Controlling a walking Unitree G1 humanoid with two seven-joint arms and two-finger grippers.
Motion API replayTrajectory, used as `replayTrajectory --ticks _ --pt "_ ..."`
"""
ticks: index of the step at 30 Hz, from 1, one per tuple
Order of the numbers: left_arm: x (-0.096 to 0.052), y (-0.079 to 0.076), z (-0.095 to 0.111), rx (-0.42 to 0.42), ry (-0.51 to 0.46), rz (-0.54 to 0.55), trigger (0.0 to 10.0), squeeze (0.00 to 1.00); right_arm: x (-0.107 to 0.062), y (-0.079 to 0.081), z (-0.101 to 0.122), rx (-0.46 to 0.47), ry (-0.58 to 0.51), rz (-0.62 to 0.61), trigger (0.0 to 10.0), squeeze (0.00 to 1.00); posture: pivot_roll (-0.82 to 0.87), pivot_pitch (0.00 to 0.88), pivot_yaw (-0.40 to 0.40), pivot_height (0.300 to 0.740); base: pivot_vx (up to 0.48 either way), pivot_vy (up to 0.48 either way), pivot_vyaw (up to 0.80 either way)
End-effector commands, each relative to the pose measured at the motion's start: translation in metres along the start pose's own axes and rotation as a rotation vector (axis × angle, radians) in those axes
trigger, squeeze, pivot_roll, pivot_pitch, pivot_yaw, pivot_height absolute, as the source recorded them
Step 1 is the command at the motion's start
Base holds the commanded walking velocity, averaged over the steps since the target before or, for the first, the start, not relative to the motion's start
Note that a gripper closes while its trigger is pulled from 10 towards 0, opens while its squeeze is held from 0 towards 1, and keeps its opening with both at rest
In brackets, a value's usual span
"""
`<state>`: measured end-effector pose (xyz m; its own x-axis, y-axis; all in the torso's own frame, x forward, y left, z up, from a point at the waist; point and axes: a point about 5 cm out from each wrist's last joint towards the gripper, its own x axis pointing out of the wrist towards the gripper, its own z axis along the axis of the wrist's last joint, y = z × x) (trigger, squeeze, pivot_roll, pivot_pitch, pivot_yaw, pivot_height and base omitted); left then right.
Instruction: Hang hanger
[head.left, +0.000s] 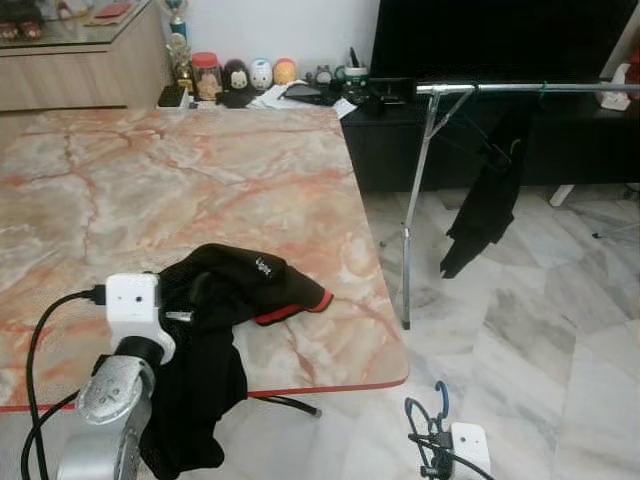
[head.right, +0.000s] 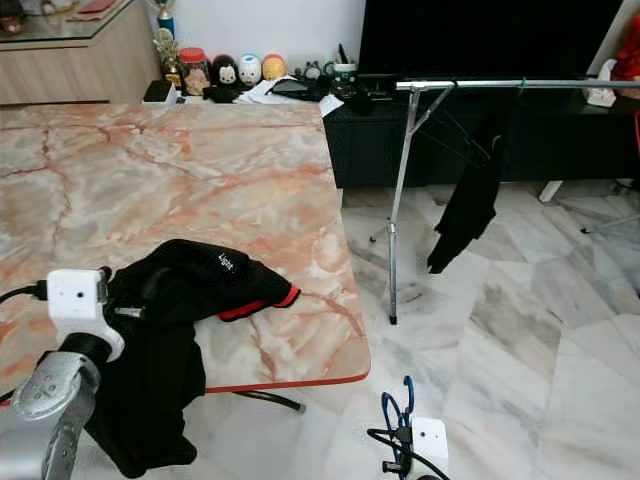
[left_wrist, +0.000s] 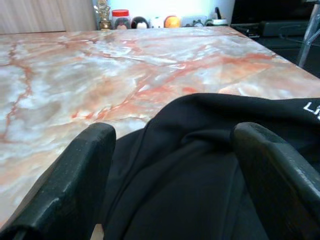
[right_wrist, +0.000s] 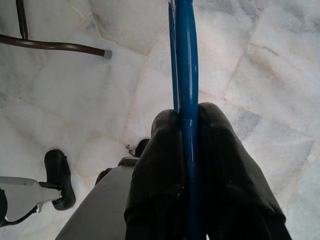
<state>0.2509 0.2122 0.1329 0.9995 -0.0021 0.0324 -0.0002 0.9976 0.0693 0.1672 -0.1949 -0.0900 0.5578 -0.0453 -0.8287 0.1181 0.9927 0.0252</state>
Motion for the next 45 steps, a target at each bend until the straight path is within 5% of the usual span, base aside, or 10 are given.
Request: replayTrajectory --ticks 1,45 --pt "-0.002 0.001 -0.002 0.023 -0.002 0.018 10.0 0.00 0.000 -0.004 0.003 0.007 -0.015 -0.014 10.0 0.00 0.01 0.000 -0.064 0.740 0.000 0.000 0.00" --pt "0.012 -0.013 0.008 0.011 -0.066 -0.015 10.0 0.00 0.001 -0.001 0.005 0.023 -0.022 -0.019 10.0 0.00 0.00 0.000 -0.045 0.740 0.000 -0.439 0.00"
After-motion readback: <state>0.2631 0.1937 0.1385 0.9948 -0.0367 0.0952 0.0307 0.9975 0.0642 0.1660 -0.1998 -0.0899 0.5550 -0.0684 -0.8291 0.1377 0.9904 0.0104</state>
